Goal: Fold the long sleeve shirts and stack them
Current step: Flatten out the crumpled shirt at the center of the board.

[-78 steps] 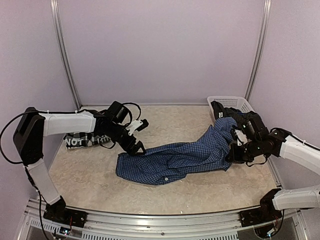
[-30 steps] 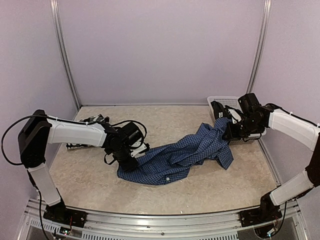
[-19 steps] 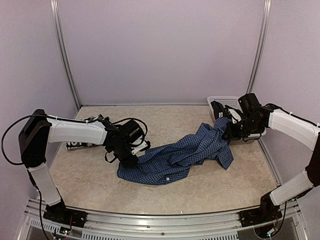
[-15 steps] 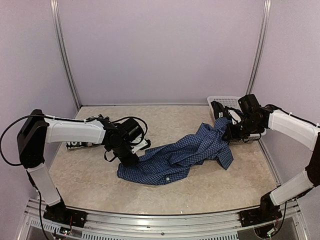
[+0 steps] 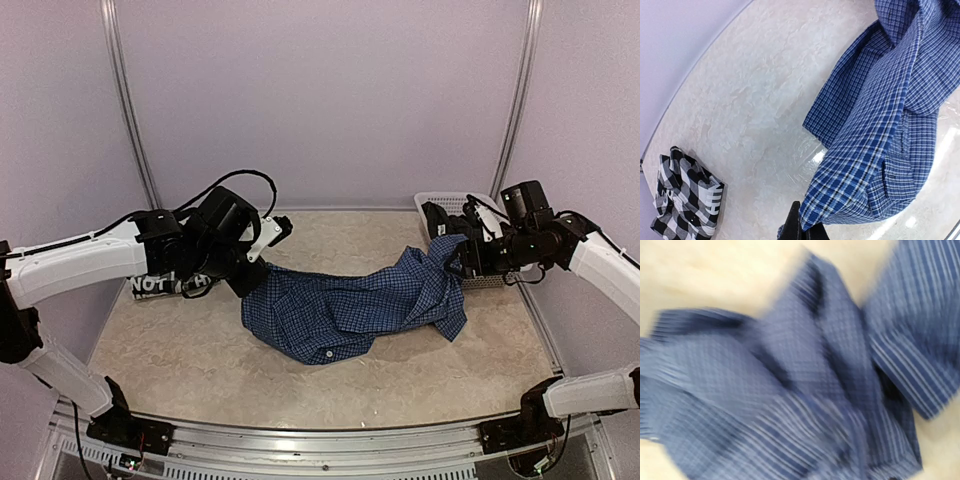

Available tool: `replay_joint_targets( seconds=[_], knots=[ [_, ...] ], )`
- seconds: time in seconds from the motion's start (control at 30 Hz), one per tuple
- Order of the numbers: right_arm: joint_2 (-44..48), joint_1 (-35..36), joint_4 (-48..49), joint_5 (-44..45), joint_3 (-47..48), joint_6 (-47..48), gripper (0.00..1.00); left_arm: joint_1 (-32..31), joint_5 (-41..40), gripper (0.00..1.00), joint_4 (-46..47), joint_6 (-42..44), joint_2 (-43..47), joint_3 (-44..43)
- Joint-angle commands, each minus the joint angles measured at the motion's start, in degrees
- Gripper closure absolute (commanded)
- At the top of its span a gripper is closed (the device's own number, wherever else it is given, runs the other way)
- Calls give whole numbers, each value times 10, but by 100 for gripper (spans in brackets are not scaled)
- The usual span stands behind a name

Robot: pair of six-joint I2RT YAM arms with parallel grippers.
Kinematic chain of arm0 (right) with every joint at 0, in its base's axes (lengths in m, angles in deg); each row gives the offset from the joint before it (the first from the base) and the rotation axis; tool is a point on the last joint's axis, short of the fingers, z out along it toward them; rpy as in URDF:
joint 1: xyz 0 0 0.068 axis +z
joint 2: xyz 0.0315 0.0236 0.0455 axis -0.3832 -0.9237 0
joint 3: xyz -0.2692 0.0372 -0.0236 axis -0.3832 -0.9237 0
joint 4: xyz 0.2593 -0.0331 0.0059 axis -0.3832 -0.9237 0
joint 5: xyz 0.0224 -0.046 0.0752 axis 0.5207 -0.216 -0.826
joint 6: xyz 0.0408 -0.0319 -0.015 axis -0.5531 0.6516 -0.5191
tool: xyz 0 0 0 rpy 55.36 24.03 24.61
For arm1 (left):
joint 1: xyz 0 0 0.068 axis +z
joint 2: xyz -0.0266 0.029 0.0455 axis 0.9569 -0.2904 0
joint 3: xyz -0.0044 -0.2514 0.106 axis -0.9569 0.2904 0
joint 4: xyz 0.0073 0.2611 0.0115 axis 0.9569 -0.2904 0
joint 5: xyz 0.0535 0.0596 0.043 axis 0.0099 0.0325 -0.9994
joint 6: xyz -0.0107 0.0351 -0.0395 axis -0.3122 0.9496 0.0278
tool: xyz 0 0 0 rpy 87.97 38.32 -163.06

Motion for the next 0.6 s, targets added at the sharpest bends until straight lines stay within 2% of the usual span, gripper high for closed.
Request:
replay_joint_targets(
  seconds=[0.0, 0.23, 0.4, 0.57],
  knots=[
    [21, 32, 17, -19, 46, 4, 30, -46, -35, 100, 16, 8, 22, 11],
    [-28, 60, 27, -26, 7, 19, 29, -55, -59, 100, 24, -2, 71, 18],
    [-47, 60, 21, 27, 7, 34, 27, -55, -69, 100, 43, 5, 106, 32],
    [-92, 60, 7, 64, 39, 50, 33, -54, -83, 100, 40, 1, 111, 38]
  ],
)
